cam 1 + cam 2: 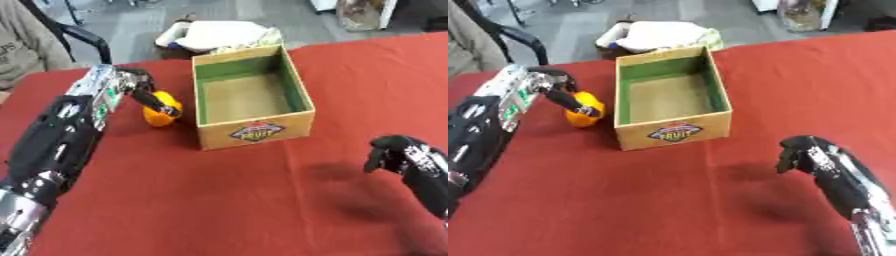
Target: Pick up objects on the table and place them in the box.
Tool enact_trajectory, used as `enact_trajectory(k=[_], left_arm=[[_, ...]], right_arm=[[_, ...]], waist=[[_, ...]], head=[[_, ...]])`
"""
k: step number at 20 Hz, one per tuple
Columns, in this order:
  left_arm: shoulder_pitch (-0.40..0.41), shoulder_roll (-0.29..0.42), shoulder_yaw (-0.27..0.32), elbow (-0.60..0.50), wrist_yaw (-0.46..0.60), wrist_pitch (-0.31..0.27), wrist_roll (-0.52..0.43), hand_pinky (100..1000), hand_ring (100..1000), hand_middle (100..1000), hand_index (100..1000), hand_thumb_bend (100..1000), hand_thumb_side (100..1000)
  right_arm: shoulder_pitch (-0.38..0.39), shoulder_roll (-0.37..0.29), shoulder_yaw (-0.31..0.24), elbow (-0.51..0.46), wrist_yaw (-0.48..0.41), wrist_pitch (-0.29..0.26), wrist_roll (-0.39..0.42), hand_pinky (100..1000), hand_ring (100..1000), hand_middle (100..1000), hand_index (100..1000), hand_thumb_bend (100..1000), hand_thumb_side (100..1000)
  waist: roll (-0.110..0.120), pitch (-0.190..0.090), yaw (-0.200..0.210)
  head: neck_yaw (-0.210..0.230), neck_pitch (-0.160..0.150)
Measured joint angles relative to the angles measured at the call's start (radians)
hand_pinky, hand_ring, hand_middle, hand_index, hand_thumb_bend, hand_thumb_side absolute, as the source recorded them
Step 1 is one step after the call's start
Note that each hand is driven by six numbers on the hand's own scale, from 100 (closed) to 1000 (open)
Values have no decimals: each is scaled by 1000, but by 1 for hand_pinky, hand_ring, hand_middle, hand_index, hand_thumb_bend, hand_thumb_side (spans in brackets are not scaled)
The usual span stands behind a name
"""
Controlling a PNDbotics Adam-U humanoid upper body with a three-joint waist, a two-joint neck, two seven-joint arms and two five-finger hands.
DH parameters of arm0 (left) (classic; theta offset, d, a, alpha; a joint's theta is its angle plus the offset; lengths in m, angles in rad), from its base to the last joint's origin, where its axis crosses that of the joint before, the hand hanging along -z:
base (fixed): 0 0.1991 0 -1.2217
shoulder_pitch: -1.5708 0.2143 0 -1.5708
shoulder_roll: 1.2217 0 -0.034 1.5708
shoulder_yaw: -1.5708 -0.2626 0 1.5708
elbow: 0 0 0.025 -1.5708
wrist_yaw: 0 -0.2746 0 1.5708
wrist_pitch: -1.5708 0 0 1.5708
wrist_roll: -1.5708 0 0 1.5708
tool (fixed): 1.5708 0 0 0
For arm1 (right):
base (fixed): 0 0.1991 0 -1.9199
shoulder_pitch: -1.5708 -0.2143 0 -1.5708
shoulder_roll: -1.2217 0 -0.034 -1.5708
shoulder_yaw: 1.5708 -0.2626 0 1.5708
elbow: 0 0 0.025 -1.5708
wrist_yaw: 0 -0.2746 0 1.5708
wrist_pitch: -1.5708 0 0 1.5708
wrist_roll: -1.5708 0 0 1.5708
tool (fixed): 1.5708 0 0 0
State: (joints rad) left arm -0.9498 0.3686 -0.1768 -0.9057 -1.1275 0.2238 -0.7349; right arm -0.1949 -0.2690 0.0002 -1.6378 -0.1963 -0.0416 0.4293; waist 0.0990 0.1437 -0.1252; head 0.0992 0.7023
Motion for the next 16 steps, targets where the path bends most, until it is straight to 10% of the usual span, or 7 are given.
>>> enact_trajectory(k=[8,13,16], left_arm=[[11,-6,-5,1,-27,3,1,750,743,751,853,508,411],[17,-8,-5,1,-25,3,23,679,621,619,781,130,285],[18,-8,-6,-6,-18,2,51,621,548,536,705,100,262]], right_arm=[[-3,0,0,0,0,0,0,570,544,519,691,100,706],[-3,0,0,0,0,0,0,570,544,519,691,100,708],[-3,0,0,0,0,0,0,570,544,519,691,100,708]], waist=[[0,2,0],[-1,3,1],[-1,3,1]], head=[[0,0],[-1,0],[-1,0]])
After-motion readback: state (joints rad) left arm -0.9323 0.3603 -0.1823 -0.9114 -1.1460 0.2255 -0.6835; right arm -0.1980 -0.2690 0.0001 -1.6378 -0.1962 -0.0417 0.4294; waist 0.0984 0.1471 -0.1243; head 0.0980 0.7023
